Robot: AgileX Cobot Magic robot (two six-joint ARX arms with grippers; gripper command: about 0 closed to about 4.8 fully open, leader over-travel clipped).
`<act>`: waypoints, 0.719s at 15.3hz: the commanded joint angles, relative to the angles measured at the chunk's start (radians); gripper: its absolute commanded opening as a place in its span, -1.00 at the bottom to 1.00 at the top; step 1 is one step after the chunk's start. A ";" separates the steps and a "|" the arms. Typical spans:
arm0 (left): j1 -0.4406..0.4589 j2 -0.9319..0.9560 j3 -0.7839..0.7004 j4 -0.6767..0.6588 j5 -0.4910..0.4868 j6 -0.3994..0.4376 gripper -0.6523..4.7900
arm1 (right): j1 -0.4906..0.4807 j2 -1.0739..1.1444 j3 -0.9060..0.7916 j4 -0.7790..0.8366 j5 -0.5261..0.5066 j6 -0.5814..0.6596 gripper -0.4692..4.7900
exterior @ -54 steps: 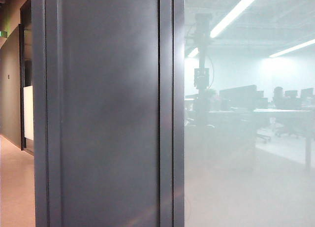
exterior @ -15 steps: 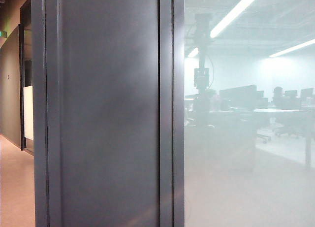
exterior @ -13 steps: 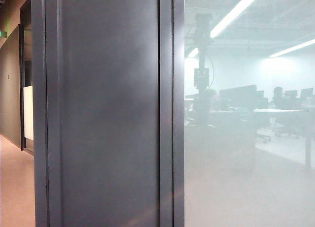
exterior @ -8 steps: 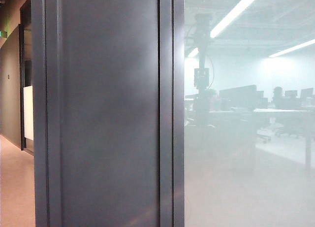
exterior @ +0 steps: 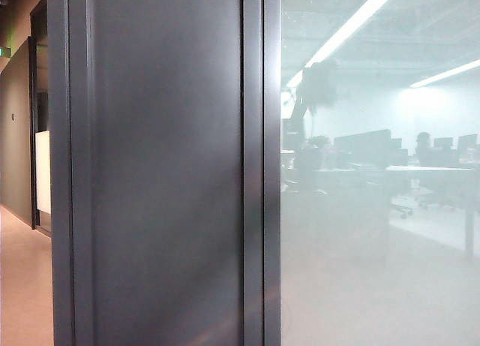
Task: Raise the arm to find the leftmost switch on the wall and turn off the lights.
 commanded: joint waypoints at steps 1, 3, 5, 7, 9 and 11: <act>0.000 -0.001 0.002 0.011 0.002 0.000 -0.78 | -0.110 -0.050 -0.225 0.278 0.004 0.000 -0.82; 0.000 -0.001 0.002 0.010 0.003 0.000 -0.78 | -0.133 -0.091 -0.416 0.498 0.005 0.000 -0.82; 0.000 -0.001 0.002 0.010 0.003 0.000 -0.78 | -0.131 -0.133 -0.525 0.593 0.004 0.000 -0.82; 0.000 -0.001 0.002 0.010 0.003 0.001 -0.78 | -0.131 -0.167 -0.555 0.583 0.005 0.000 -0.82; 0.000 -0.001 0.002 0.009 0.003 0.000 -0.78 | -0.131 -0.175 -0.555 0.589 0.008 -0.004 -0.82; 0.000 -0.001 0.002 0.009 0.003 0.000 -0.78 | -0.104 -0.185 -0.555 0.594 0.008 -0.004 -0.82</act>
